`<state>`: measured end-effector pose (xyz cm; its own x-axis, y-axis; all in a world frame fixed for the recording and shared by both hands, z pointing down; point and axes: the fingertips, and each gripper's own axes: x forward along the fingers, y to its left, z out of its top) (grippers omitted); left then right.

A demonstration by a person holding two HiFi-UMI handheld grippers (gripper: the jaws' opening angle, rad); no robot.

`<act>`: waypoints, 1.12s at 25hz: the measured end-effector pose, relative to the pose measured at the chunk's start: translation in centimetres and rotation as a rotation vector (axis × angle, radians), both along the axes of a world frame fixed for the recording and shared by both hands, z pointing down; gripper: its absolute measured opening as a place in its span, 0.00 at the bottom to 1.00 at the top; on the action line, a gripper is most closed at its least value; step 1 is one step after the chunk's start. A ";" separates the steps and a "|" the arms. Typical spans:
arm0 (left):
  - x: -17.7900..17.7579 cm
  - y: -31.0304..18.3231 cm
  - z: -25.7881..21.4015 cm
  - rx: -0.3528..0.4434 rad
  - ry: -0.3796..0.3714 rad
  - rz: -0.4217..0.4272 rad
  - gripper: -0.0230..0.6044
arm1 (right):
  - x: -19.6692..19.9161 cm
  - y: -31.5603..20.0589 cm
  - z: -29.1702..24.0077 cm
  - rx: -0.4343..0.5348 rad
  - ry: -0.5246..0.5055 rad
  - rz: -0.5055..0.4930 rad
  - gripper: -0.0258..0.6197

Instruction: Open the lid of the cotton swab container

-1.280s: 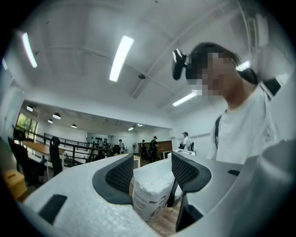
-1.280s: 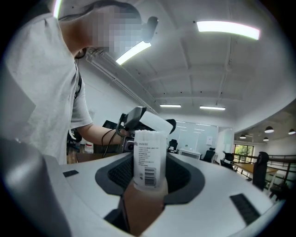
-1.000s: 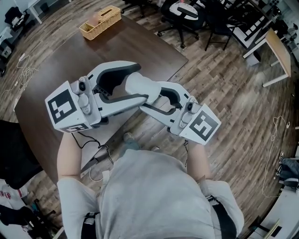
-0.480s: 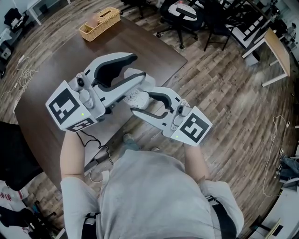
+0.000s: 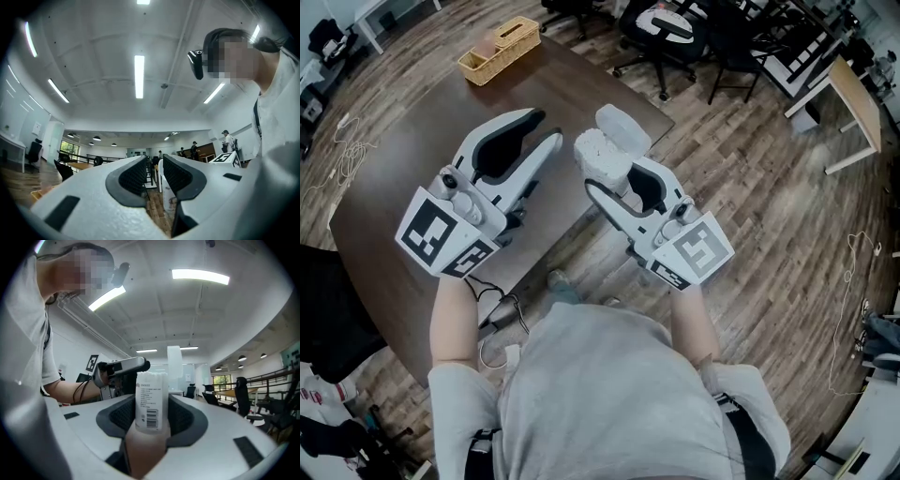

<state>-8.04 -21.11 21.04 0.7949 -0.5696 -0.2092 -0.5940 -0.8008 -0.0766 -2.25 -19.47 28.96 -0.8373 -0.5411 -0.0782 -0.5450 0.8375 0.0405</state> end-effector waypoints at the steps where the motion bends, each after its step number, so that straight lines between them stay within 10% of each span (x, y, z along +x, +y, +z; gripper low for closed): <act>1: -0.3 -0.2 0.2 -0.006 0.008 -0.031 0.21 | 0.3 -0.2 -0.1 0.001 0.000 0.021 0.33; 28: -3.7 1.5 5.4 -0.070 0.008 -0.514 0.08 | 7.6 -0.3 -0.5 0.018 0.022 0.296 0.33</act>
<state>-11.77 -19.58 26.46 0.4071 -0.8990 -0.1616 -0.9125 -0.4083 -0.0274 5.40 -19.81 28.46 -0.6446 -0.7610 -0.0736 -0.7645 0.6409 0.0689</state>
